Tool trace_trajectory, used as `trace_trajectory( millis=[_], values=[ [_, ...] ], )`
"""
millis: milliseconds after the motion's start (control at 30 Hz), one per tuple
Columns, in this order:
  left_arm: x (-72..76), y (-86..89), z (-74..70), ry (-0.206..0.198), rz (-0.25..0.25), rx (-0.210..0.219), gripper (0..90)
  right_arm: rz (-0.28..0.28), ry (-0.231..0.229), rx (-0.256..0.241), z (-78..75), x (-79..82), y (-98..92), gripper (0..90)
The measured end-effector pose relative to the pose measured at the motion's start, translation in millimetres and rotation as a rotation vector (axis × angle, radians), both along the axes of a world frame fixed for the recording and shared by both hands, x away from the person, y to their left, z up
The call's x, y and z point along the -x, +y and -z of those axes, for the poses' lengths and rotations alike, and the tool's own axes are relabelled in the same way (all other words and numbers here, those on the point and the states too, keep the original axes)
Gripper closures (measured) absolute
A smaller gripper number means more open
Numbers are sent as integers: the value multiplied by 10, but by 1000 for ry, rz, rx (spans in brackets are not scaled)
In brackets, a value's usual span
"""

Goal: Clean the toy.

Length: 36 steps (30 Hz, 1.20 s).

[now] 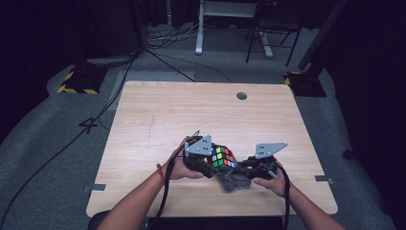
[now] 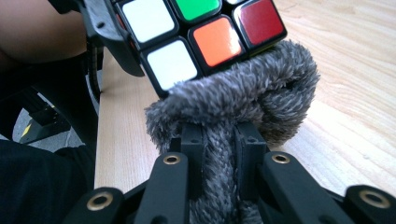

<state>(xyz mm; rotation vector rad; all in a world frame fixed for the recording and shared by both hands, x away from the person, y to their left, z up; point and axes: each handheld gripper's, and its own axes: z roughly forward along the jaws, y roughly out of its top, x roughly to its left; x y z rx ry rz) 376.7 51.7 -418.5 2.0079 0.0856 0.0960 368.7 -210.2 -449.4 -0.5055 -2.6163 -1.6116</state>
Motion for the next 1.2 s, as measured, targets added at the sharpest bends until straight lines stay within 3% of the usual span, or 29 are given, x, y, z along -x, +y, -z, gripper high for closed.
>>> trace_trajectory(
  millis=[100, 300, 433, 600, 733, 867, 1067, 1200],
  values=[
    [-20, 14, 8, 17, -5, -4, 327, 12, -11, -24, -27, 0, -41, 779],
    [-19, 0, 20, 2, -5, -69, 327, 29, -37, -29, -86, 2, -93, 779],
    [-2, -16, 13, -18, -9, -75, 329, 36, -50, -31, -125, 5, -118, 780],
    [-7, -21, 25, -14, -3, -92, 328, 38, -51, -33, -139, 7, -109, 780],
    [0, -40, 30, -28, 0, -113, 329, 44, -58, -30, -160, 15, -115, 781],
    [31, -96, 74, -51, 6, -166, 331, 44, -71, -42, -201, 23, -132, 781],
    [48, -131, 99, -71, -1, -196, 334, 49, -101, -21, -243, 53, -121, 781],
    [66, -206, 161, -98, -6, -235, 335, 32, -117, -43, -312, 74, -112, 780]
  ],
)
